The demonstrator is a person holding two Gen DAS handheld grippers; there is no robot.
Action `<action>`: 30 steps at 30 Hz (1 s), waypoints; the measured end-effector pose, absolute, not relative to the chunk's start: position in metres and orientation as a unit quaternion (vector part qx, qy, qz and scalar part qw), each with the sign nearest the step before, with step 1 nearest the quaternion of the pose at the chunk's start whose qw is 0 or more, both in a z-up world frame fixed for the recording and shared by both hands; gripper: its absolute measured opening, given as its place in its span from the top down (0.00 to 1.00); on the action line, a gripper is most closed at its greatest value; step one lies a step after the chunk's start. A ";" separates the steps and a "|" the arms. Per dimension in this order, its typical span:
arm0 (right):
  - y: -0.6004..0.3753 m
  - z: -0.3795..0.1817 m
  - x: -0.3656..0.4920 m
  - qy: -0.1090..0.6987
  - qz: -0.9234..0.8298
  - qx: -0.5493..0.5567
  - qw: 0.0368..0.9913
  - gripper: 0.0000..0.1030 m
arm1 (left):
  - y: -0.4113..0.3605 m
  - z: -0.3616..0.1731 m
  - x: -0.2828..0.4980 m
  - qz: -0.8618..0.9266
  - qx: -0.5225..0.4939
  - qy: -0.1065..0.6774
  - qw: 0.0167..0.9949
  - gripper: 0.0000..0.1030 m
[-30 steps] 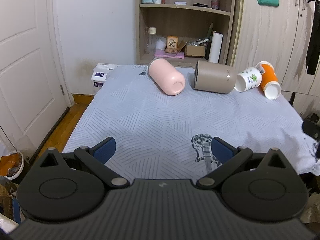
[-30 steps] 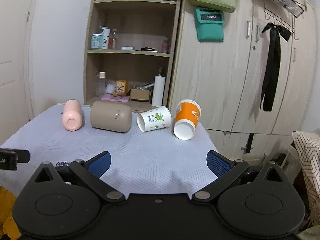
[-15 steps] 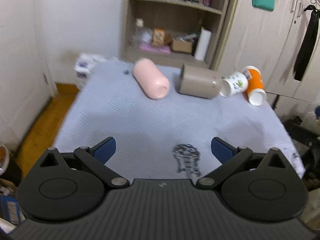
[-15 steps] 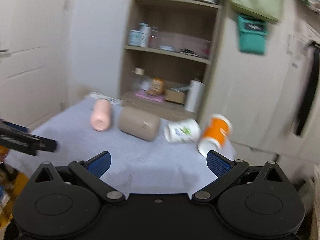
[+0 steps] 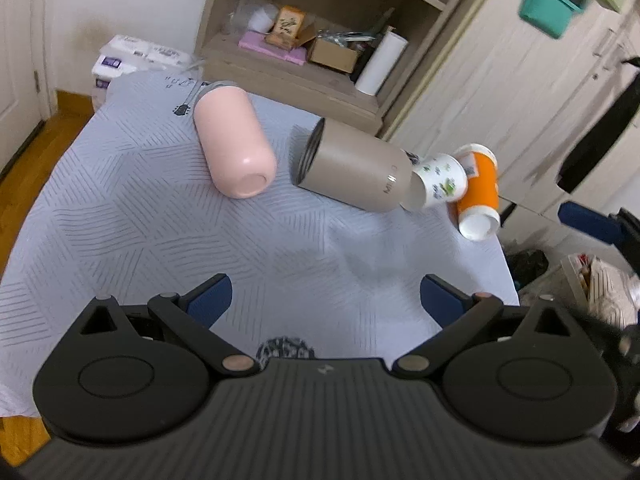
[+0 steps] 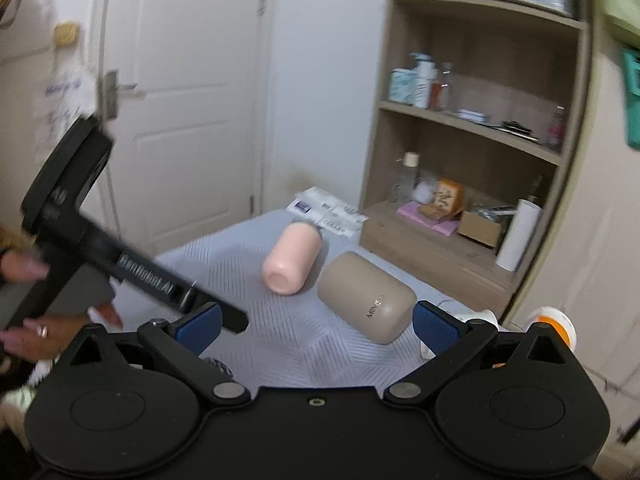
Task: Flip cup upright
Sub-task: 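Move the right gripper to the beige tumbler's closed end and grasp it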
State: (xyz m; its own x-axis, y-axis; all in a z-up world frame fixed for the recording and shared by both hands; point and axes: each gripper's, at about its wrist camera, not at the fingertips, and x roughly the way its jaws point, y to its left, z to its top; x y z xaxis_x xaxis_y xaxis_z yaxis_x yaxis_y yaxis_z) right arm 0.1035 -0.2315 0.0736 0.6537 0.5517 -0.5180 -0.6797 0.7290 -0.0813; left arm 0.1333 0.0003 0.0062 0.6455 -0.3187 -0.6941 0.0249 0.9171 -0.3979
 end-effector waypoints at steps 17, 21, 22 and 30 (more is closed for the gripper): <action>-0.197 0.023 0.203 0.208 0.374 -0.301 0.852 0.01 | -0.020 -0.026 0.196 -0.085 -0.270 0.374 0.883 0.03; -0.192 0.001 0.218 0.219 0.376 -0.331 0.837 0.09 | -0.019 -0.031 0.206 -0.066 -0.266 0.357 0.893 0.03; -0.189 -0.004 0.221 0.221 0.377 -0.339 0.833 0.10 | -0.019 -0.032 0.208 -0.066 -0.266 0.356 0.894 0.03; -0.172 -0.022 0.226 0.192 0.367 -0.406 0.814 0.10 | -0.015 -0.042 0.217 -0.078 -0.273 0.365 0.887 0.03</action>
State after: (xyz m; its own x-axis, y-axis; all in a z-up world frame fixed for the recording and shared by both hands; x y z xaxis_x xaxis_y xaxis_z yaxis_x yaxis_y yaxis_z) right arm 0.2264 -0.1721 -0.0217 0.6566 0.4422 -0.6110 -0.7541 0.4000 -0.5209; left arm 0.2172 -0.0151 -0.0424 0.7219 -0.3375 -0.6042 -0.0610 0.8386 -0.5413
